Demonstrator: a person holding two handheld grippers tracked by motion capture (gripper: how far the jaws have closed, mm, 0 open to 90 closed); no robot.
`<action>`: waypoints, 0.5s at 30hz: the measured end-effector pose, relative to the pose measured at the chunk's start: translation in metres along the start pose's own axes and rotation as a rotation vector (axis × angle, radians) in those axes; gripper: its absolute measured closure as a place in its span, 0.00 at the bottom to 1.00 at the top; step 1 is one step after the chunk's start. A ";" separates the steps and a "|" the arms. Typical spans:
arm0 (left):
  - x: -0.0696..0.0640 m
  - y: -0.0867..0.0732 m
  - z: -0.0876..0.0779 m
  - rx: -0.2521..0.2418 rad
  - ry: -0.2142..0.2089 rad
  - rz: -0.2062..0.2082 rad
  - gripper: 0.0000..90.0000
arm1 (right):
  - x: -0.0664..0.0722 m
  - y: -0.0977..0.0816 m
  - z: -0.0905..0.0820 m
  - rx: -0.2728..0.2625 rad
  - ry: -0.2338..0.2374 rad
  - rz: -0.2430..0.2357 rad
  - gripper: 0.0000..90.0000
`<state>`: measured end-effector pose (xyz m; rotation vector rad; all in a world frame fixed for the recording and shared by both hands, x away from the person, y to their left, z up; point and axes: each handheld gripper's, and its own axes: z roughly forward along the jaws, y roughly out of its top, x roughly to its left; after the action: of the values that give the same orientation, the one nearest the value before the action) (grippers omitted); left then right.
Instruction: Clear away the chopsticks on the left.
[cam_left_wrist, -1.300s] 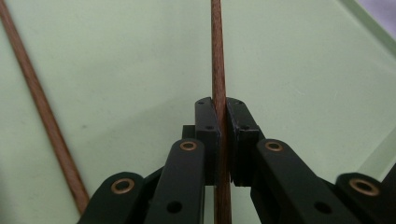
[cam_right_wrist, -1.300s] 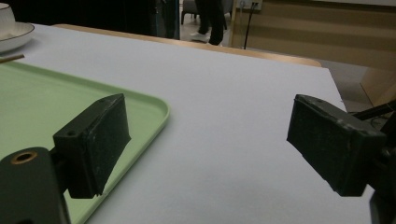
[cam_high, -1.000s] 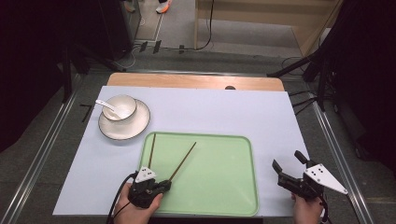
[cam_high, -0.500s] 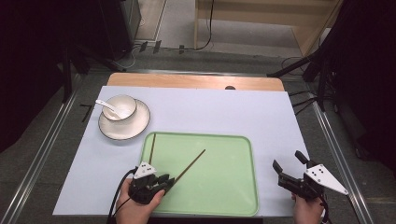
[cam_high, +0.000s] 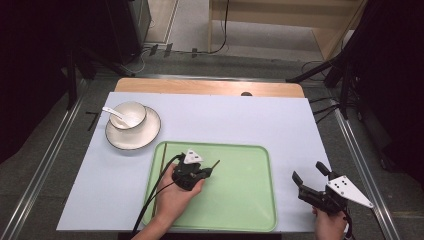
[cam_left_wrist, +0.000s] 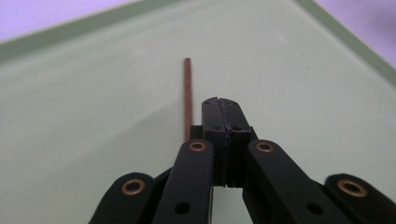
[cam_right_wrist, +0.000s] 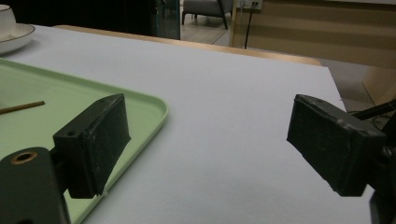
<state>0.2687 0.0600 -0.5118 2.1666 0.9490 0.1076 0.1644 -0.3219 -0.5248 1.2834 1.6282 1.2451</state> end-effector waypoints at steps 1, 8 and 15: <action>-0.002 0.003 0.005 0.008 -0.005 0.004 1.00 | -0.001 0.000 0.000 0.000 -0.001 0.002 0.14; 0.002 0.019 0.031 0.050 0.052 0.006 1.00 | 0.000 0.000 0.000 -0.001 0.005 0.002 0.14; 0.031 0.019 0.021 0.027 0.111 -0.077 1.00 | 0.000 0.000 0.001 0.000 0.009 0.001 0.14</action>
<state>0.3096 0.0589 -0.5203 2.1643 1.1019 0.1802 0.1653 -0.3212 -0.5255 1.2801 1.6338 1.2537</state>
